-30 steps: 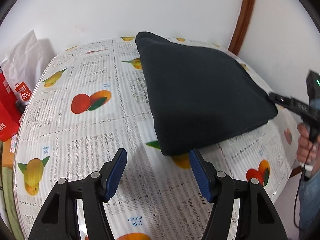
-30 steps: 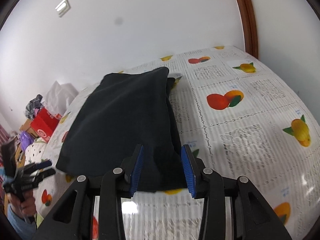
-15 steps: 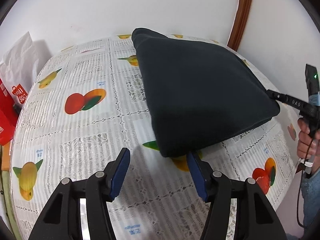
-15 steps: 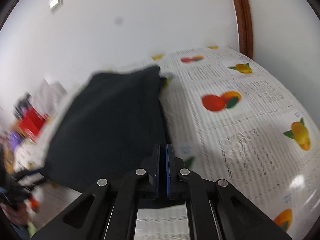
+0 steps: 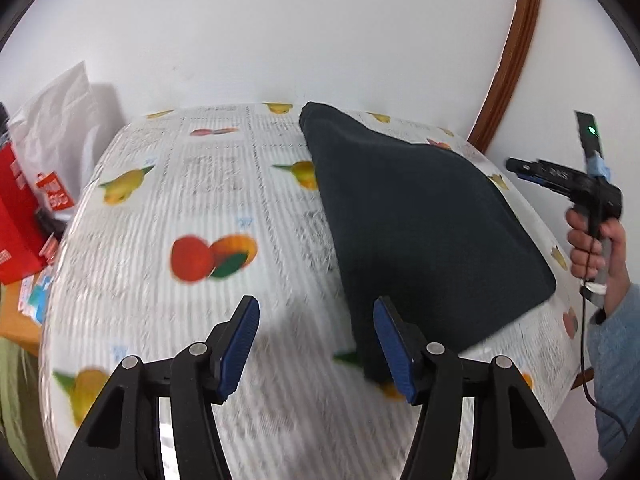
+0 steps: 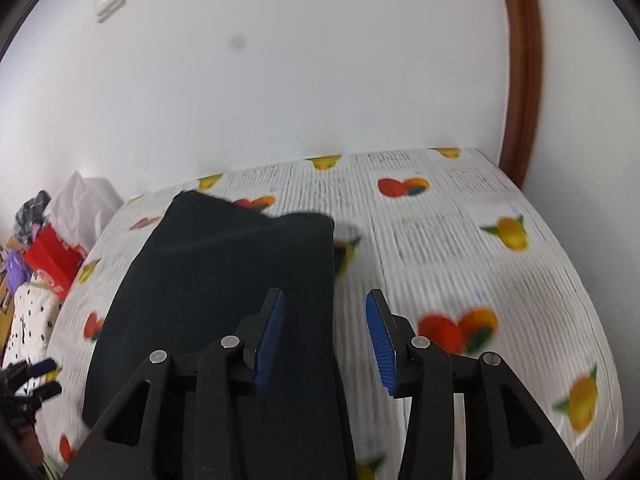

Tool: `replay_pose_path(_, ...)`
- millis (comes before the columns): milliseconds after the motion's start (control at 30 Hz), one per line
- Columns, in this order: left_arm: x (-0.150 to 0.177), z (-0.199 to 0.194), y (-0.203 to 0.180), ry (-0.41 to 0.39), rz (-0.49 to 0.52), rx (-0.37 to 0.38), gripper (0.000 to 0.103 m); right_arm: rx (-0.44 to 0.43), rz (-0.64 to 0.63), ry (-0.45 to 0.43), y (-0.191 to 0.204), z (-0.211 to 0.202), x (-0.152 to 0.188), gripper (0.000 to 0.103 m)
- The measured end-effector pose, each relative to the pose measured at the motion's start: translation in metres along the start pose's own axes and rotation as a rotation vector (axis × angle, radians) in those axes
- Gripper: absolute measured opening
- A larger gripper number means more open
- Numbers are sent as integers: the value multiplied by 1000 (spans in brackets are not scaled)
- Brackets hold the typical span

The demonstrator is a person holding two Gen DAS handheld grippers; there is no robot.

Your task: Fold small clothes

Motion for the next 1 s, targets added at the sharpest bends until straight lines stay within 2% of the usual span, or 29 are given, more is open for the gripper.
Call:
replay_pose_path(200, -33, 28, -10, -10, 50, 13, 57, 0, -81, 57, 19, 56, -33, 42)
replay_pose_path(333, -46, 49, -16, 8, 59, 53, 57, -22, -103, 115, 23, 92, -46, 43)
replay_pose_path(500, -40, 72, -30, 59, 84, 132, 57, -36, -4, 211, 9, 144, -54, 43)
replay_pose_path(600, -34, 79, -37, 66, 112, 149, 57, -85, 68, 266, 3, 165, -54, 43)
replay_pose_path(667, -33, 82, -39, 69, 126, 145, 58, -116, 64, 294, 7, 172, -53, 37)
replay_pose_path(700, -33, 83, -39, 72, 126, 144, 58, -143, 38, 298, 12, 172, -53, 19)
replay_pose_path(733, -32, 83, -38, 77, 124, 143, 58, -168, 8, 289, 18, 171, -55, 9)
replay_pose_path(767, -32, 83, -38, 80, 120, 144, 59, -187, -14, 268, 22, 167, -58, 9)
replay_pose_path(833, -30, 83, -36, 85, 112, 149, 60, -218, -31, 110, 23, 145, -73, 7)
replay_pose_path(867, -29, 83, -35, 87, 105, 154, 60, -242, -18, 69, 21, 139, -77, 8)
replay_pose_path(933, -29, 83, -34, 91, 98, 157, 60, -246, 26, 44, 14, 134, -80, 8)
replay_pose_path(1000, -28, 82, -33, 92, 94, 152, 60, -212, 44, 77, 10, 141, -74, 8)
Point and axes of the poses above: each gripper's, at about its wrist camera, not at the fingertips, and z roughly the way its jaws point, y to its left, x to its underside, the point moved 8 cm from there along z, roughly the way its jaws point, and after that the axes turned 1 degree about z, right-handed, at the moved point
